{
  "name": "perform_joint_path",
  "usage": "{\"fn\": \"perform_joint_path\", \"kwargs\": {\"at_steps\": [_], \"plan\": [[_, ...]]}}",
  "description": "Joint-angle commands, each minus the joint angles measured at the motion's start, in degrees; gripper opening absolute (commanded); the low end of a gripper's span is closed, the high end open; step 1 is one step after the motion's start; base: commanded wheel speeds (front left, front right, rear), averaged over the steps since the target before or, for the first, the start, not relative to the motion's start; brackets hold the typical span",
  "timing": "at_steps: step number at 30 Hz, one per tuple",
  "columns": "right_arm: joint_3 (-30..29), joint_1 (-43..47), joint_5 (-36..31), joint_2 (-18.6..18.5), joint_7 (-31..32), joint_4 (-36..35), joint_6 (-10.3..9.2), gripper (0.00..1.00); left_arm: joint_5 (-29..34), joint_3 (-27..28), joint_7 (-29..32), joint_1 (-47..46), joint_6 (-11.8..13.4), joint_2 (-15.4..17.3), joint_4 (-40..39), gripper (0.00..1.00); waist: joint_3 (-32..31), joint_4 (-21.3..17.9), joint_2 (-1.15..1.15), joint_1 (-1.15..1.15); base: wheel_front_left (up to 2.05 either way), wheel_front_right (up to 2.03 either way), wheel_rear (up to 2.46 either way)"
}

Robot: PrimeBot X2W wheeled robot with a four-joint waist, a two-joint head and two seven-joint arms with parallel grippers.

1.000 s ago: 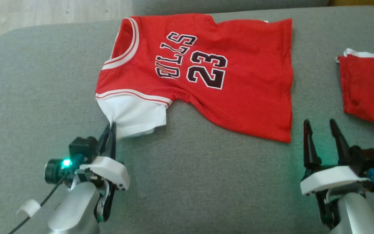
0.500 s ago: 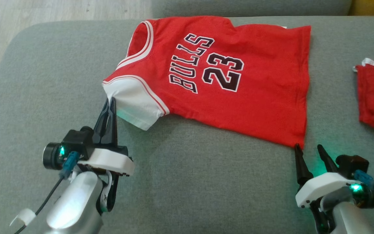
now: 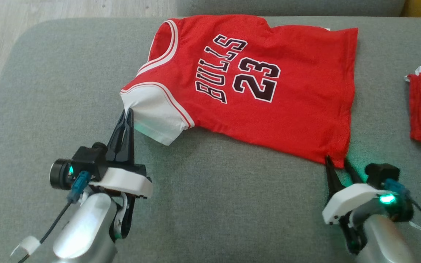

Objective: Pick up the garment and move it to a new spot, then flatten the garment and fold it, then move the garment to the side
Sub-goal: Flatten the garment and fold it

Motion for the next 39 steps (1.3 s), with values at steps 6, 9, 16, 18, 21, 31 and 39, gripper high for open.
{"fn": "perform_joint_path", "kwargs": {"at_steps": [6, 9, 16, 18, 21, 31, 39], "plan": [[3.9, -0.4, 2.3, 0.4, -2.2, -0.7, 0.39, 0.00, 0.0, 3.4, -0.7, -0.7, -0.2, 0.7, -0.9, 0.00, -1.5, -0.6, 0.00, 0.00, 0.00, 0.00, 0.00], [3.3, -0.9, 4.7, 0.4, -4.1, -2.2, 0.39, 0.00, -1.2, 4.5, -0.7, -0.4, -0.6, 0.5, -1.0, 0.00, -2.5, -1.0, 0.00, 0.00, 0.00, 0.00, 0.00], [1.7, -2.8, 6.2, 0.4, -6.4, -10.2, 0.39, 0.00, -4.5, 7.9, -0.7, -0.8, -2.1, 0.2, -3.3, 0.00, -5.2, -1.8, 0.00, 0.00, 0.00, 0.00, 0.00], [1.0, -3.4, 5.6, 0.4, -6.5, -13.7, 0.39, 0.00, -5.4, 8.9, -0.7, -1.5, -3.1, 0.3, -4.8, 0.00, -6.1, -2.2, 0.00, 0.00, 0.00, 0.00, 0.00], [-0.7, -4.2, 3.7, 0.4, -5.9, -19.6, 0.39, 0.00, -7.4, 11.7, -0.7, -2.7, -3.6, -0.1, -7.8, 0.00, -7.4, -2.5, 0.00, 0.00, 0.00, 0.00, 0.00], [-5.3, -3.8, 3.3, -2.7, 4.5, -45.0, 0.39, 0.00, -13.8, 17.6, 1.1, -4.6, -4.4, -1.0, -27.4, 0.00, -10.4, -3.0, 0.00, 0.00, 0.00, 0.00, 0.00], [-8.4, -1.4, 2.2, -3.4, 14.6, -61.7, 0.39, 0.00, -16.5, 19.8, 9.5, -7.2, 1.0, 0.4, -41.2, 0.00, -8.7, -3.0, 0.00, 0.00, 0.00, 0.00, 0.00]]}}
